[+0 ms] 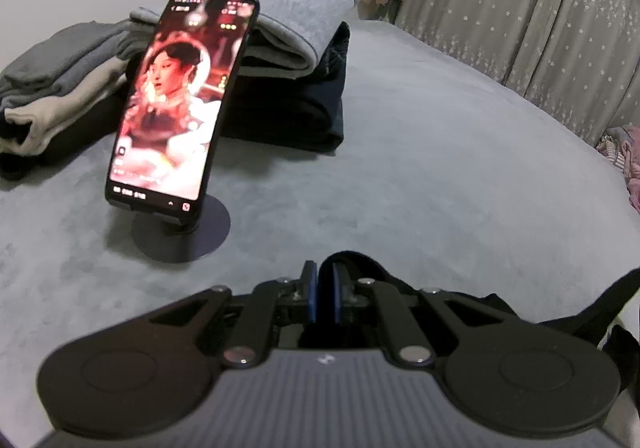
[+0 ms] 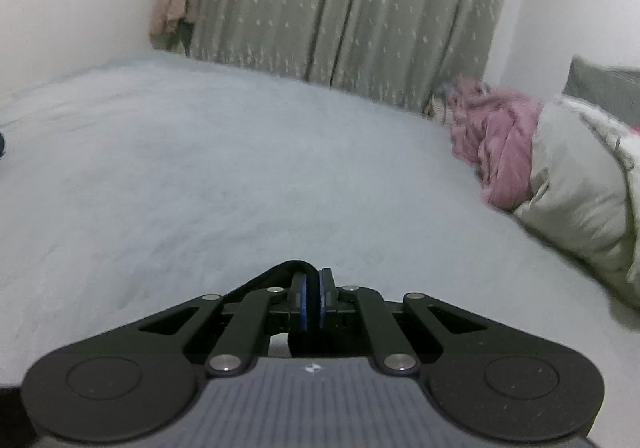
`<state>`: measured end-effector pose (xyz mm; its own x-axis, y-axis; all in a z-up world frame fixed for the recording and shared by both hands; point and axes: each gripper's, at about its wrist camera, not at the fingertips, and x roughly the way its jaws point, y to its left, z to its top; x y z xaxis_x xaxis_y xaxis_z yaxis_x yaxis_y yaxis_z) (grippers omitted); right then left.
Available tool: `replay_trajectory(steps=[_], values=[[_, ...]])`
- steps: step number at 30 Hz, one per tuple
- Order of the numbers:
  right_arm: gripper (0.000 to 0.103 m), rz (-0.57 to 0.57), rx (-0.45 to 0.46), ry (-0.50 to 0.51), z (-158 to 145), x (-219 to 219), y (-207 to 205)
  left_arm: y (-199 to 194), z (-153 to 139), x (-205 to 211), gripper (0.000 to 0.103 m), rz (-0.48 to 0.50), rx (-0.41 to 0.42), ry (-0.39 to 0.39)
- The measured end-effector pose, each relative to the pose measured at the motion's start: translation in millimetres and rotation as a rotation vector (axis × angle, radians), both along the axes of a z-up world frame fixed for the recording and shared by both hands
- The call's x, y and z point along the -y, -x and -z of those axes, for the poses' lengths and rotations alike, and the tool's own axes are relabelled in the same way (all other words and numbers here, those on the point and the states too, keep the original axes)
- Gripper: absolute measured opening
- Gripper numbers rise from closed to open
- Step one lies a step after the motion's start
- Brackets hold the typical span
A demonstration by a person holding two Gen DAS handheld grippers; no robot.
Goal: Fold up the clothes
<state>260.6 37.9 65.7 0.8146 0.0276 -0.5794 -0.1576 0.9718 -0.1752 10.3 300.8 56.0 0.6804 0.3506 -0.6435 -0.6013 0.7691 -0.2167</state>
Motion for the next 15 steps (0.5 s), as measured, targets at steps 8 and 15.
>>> replay_trajectory(steps=[8, 15], values=[[0.040, -0.035, -0.056, -0.012, -5.1, 13.3, 24.3, 1.0, -7.7, 4.1, 0.068, 0.079, 0.034, 0.018], [0.043, -0.034, -0.162, -0.146, -11.7, 47.4, 55.4, 7.9, -9.3, 11.8, 0.087, 0.167, 0.038, 0.143]])
